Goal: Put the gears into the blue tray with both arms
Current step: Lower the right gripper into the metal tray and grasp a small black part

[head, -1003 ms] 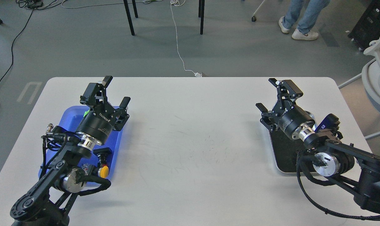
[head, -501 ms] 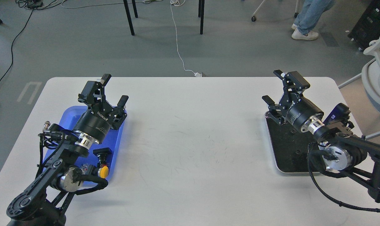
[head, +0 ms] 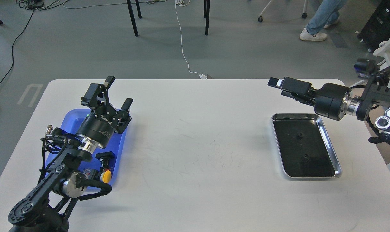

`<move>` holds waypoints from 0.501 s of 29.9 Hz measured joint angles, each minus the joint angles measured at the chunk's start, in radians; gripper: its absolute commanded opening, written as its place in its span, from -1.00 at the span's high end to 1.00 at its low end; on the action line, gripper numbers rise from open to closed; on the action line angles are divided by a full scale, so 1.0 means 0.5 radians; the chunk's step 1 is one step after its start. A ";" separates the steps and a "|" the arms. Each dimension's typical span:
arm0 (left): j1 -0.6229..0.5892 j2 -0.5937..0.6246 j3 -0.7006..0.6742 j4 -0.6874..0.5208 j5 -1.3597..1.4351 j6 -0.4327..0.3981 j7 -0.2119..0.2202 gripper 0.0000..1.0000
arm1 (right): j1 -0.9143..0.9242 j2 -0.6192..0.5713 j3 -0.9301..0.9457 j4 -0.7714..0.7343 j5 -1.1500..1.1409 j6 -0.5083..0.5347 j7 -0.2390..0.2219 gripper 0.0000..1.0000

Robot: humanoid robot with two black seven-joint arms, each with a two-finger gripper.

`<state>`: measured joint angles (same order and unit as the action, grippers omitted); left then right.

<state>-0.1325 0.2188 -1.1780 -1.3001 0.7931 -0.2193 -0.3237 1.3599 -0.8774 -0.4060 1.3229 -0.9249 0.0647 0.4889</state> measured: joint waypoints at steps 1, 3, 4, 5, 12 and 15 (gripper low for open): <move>-0.001 0.005 0.000 -0.007 0.000 0.000 0.000 -0.96 | 0.095 0.010 -0.109 0.000 -0.091 0.000 0.000 -0.98; -0.004 0.014 0.000 -0.018 0.000 0.000 0.000 -0.96 | 0.258 0.044 -0.310 -0.001 -0.236 0.002 0.000 -0.98; -0.007 0.016 0.000 -0.021 0.000 0.000 0.001 -0.96 | 0.338 0.068 -0.422 -0.001 -0.320 0.002 0.000 -0.97; -0.009 0.018 0.000 -0.023 0.000 0.000 0.002 -0.96 | 0.402 0.090 -0.519 -0.001 -0.398 0.002 0.000 -0.97; -0.006 0.015 0.000 -0.048 0.000 0.000 0.003 -0.96 | 0.651 0.278 -1.098 -0.195 -0.860 -0.003 -0.001 -0.91; 0.000 0.011 0.000 -0.058 0.000 0.000 0.004 -0.96 | 0.584 0.420 -1.194 -0.424 -0.871 -0.017 -0.001 -0.84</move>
<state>-0.1326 0.2244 -1.1783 -1.3290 0.7932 -0.2195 -0.3218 1.6519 -0.6677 -1.0030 1.1108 -1.3603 0.0563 0.4883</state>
